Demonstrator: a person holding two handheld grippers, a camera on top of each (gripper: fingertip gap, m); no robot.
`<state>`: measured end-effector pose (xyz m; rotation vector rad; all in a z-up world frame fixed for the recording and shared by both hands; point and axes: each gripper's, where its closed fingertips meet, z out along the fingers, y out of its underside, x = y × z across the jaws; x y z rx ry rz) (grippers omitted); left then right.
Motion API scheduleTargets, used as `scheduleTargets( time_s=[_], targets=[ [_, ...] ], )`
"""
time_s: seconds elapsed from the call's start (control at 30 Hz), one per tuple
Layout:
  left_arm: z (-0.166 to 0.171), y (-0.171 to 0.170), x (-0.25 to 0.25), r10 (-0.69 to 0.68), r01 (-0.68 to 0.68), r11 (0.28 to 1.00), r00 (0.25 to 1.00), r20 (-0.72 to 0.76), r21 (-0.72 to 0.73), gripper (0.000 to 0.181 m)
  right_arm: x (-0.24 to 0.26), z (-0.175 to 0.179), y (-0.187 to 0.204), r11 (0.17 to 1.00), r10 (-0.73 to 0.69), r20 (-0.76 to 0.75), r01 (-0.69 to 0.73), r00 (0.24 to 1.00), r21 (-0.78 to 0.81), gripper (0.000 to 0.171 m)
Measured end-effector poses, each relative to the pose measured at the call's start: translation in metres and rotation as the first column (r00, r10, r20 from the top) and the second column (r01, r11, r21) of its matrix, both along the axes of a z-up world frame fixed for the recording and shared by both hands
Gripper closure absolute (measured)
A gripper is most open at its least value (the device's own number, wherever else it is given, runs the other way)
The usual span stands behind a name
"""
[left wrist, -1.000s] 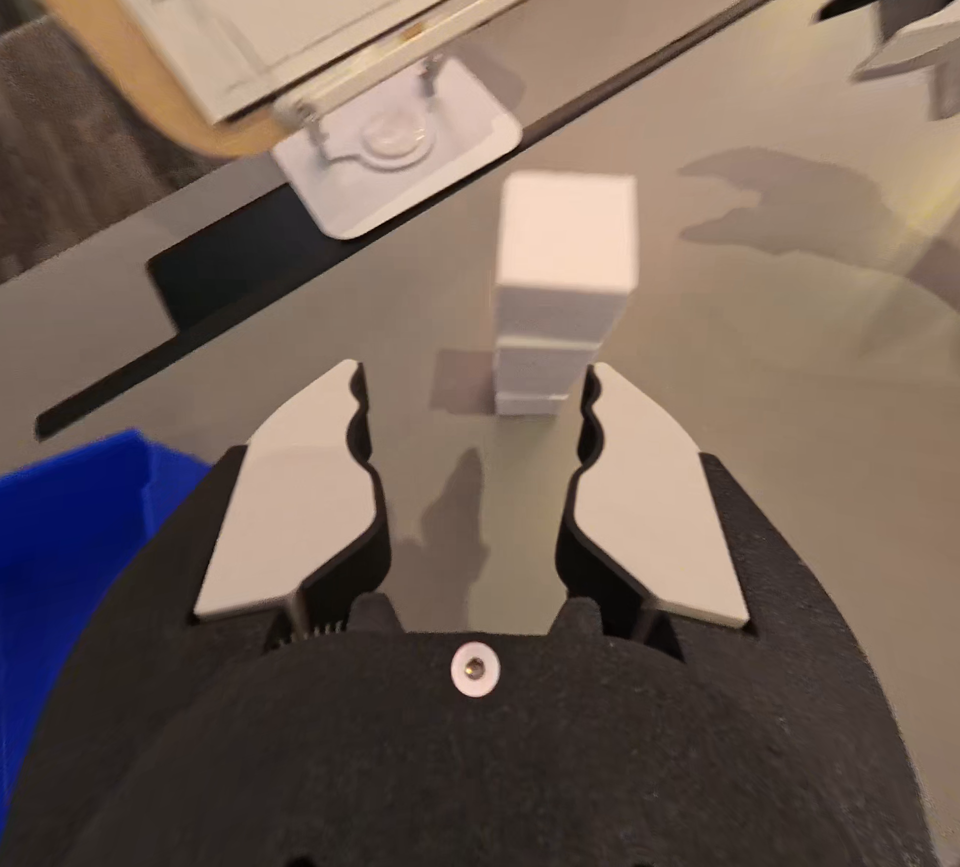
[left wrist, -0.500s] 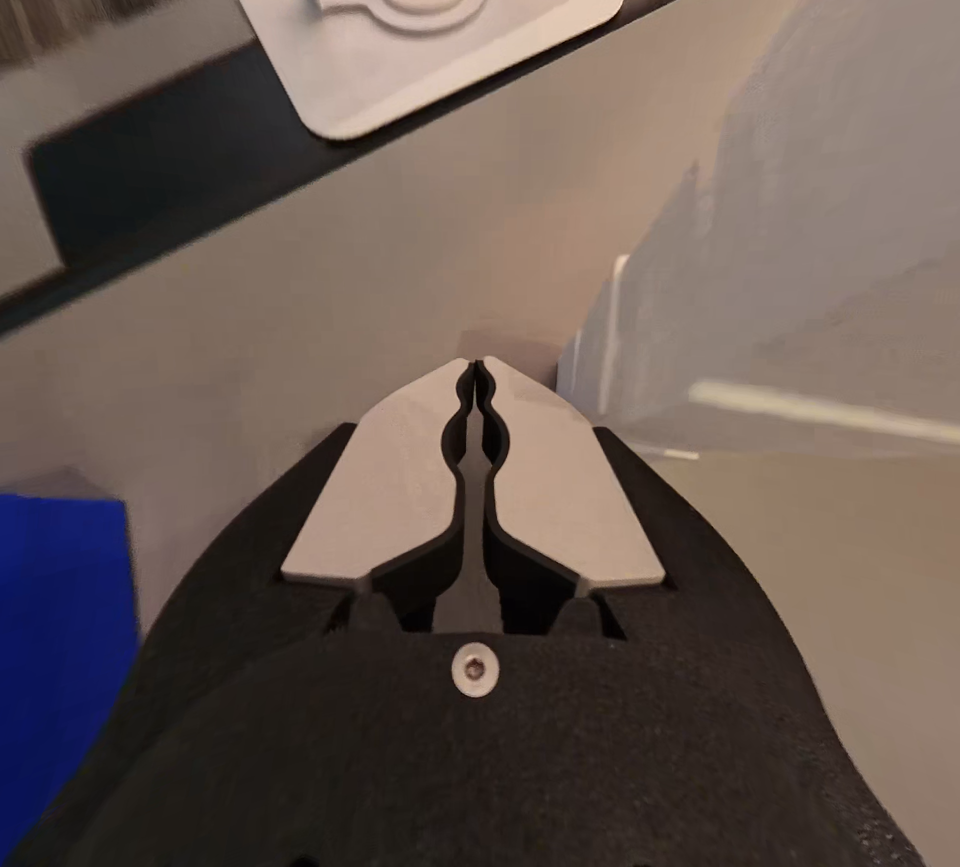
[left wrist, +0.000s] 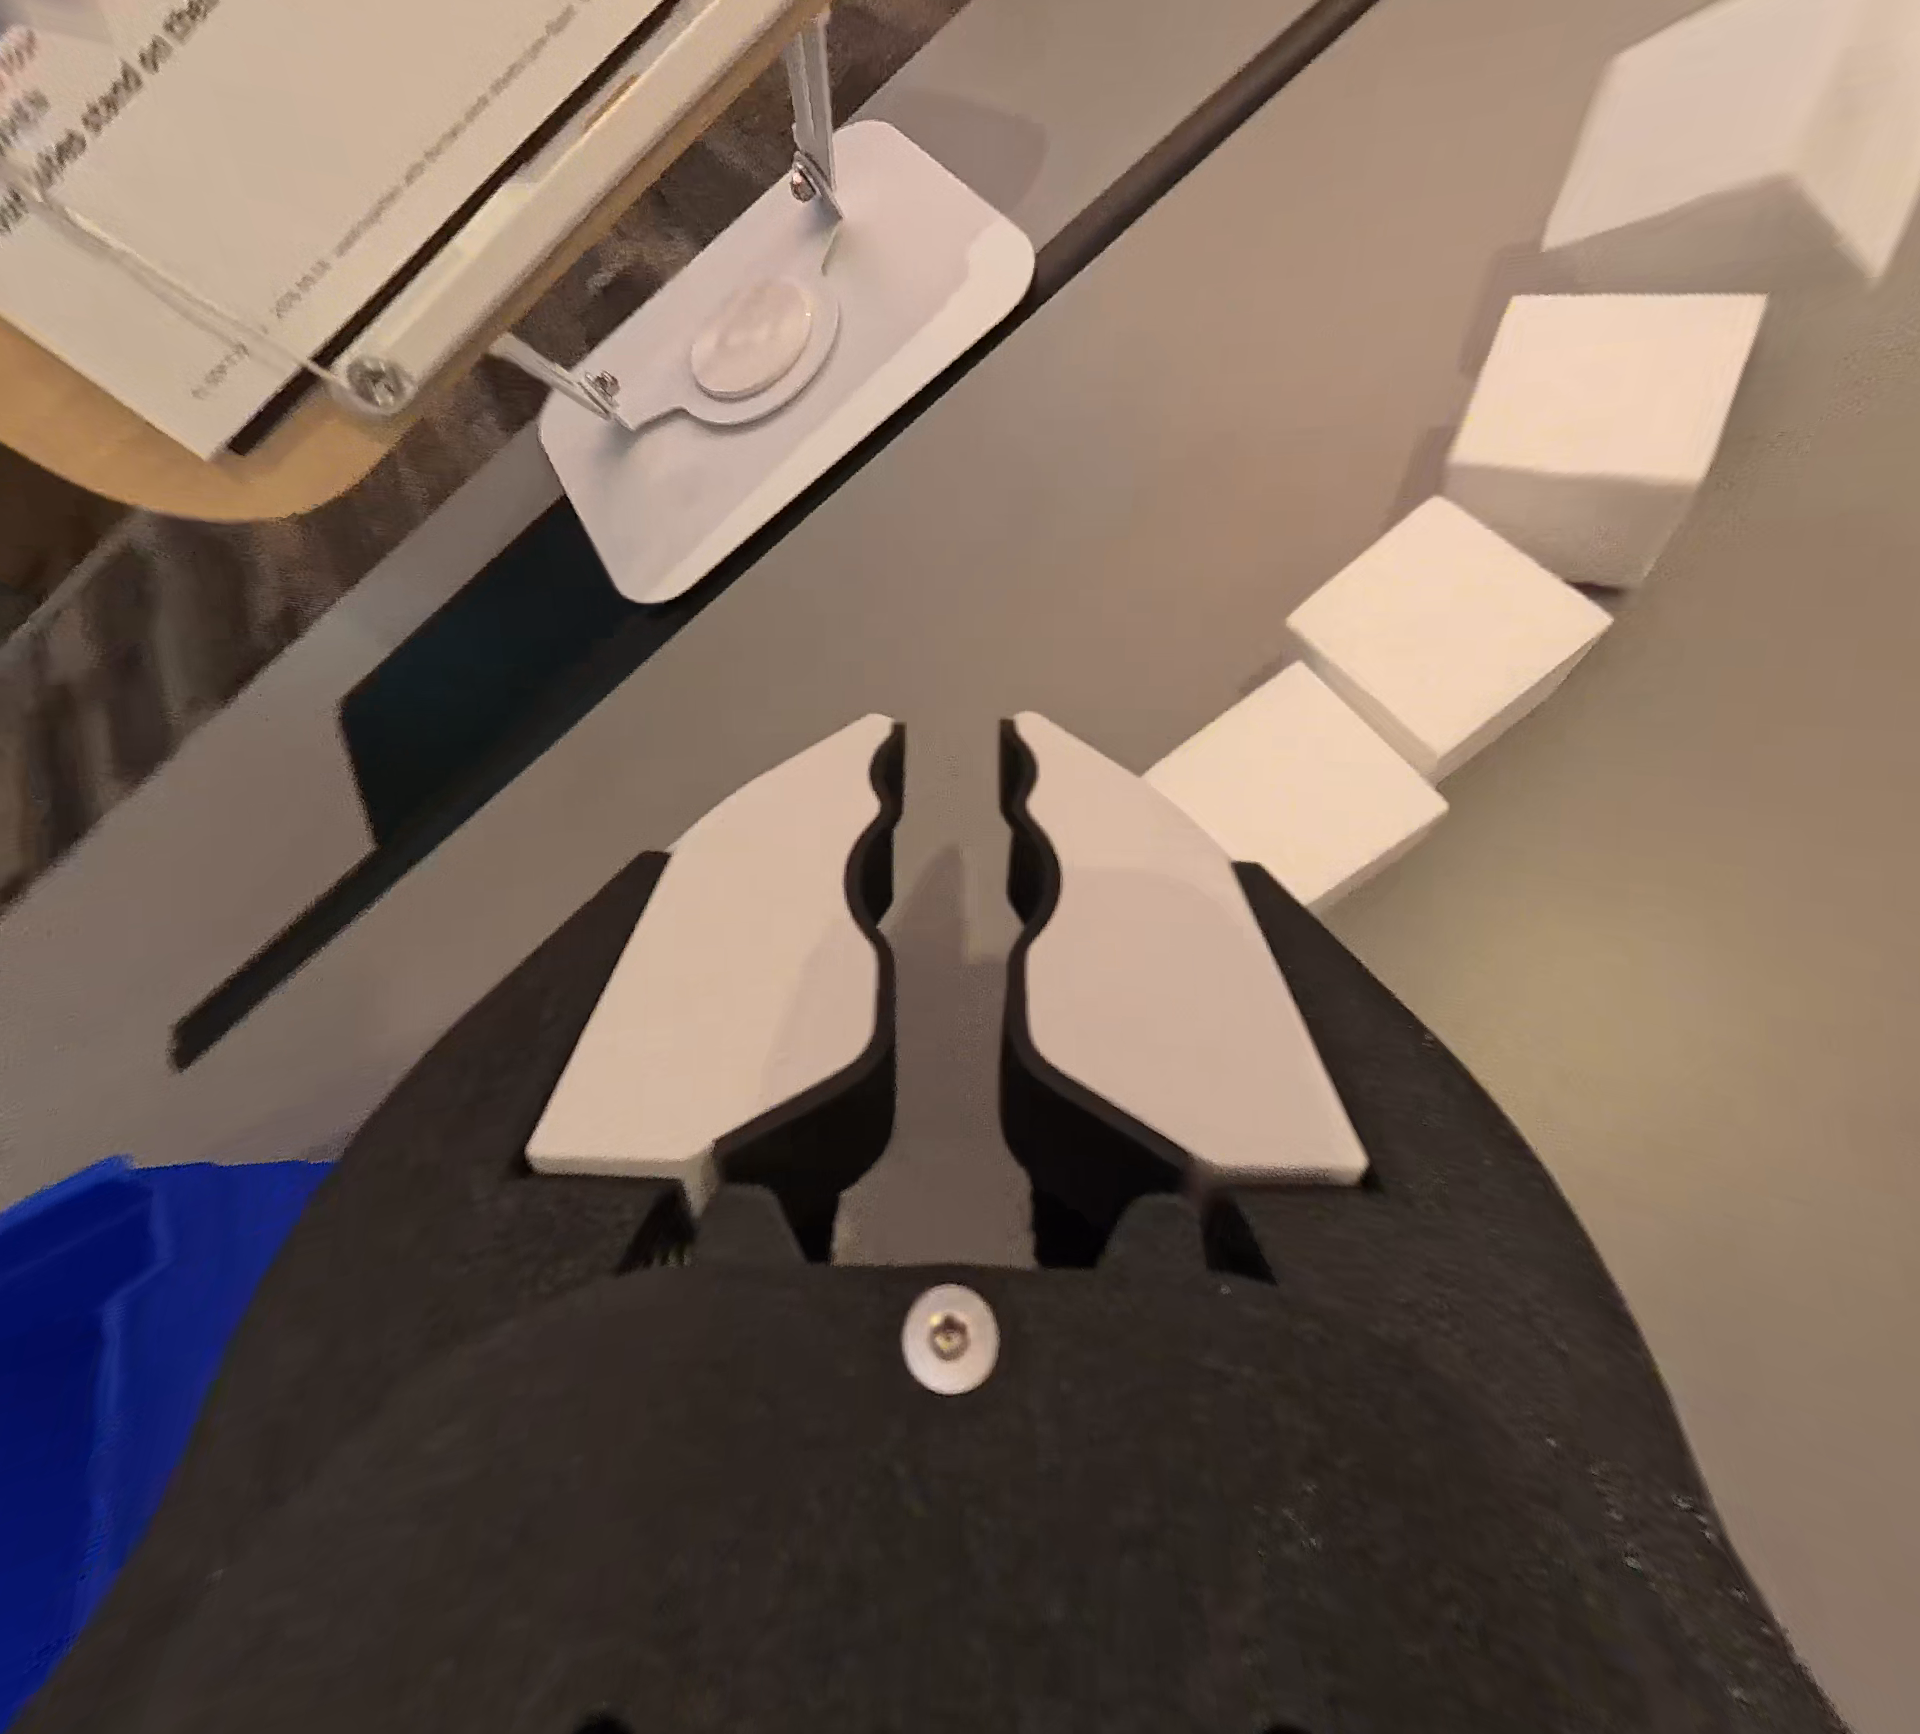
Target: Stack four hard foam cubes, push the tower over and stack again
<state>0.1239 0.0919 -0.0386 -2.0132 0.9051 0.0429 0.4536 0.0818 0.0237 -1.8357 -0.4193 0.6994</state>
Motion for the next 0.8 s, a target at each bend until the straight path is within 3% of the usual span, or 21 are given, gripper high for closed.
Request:
scheduleTargets(
  time_s=[0.1,0.2,0.3,0.37,0.47,0.57,0.8],
  targets=[
    [-0.008,-0.002,-0.002,-0.073,0.088,0.994,0.979,0.193,-0.07,0.124,0.006,-0.01,-0.005,0.999,0.034,0.064,-0.036,0.997,0.022,0.108],
    [-0.028,-0.005,-0.005,-0.121,0.15,0.984,0.955,0.271,-0.091,0.09,0.001,-0.024,-0.01,0.991,0.113,0.084,-0.118,0.99,0.06,0.104],
    [-0.044,-0.024,0.015,-0.188,0.266,0.953,0.892,0.412,-0.141,0.072,-0.002,-0.043,-0.002,0.988,0.125,0.088,-0.132,0.988,0.083,0.099],
    [-0.052,-0.034,0.028,-0.267,0.339,0.937,0.855,0.445,-0.09,0.069,-0.002,-0.058,0.008,0.99,0.1,0.121,-0.111,0.988,0.088,0.092],
    [-0.075,-0.029,0.029,-0.302,0.341,0.937,0.899,0.315,-0.075,0.068,-0.006,-0.084,0.024,0.994,0.065,0.235,-0.084,0.97,0.074,0.087],
    [-0.082,-0.031,0.035,-0.371,0.418,0.905,0.87,0.324,-0.085,0.069,-0.008,-0.103,0.04,0.997,0.016,0.347,-0.042,0.938,0.067,0.087],
    [-0.088,-0.023,0.043,-0.486,0.524,0.849,0.827,0.281,-0.073,0.075,0.008,-0.131,0.07,0.979,-0.193,0.453,0.205,0.87,0.024,0.075]
  ],
)
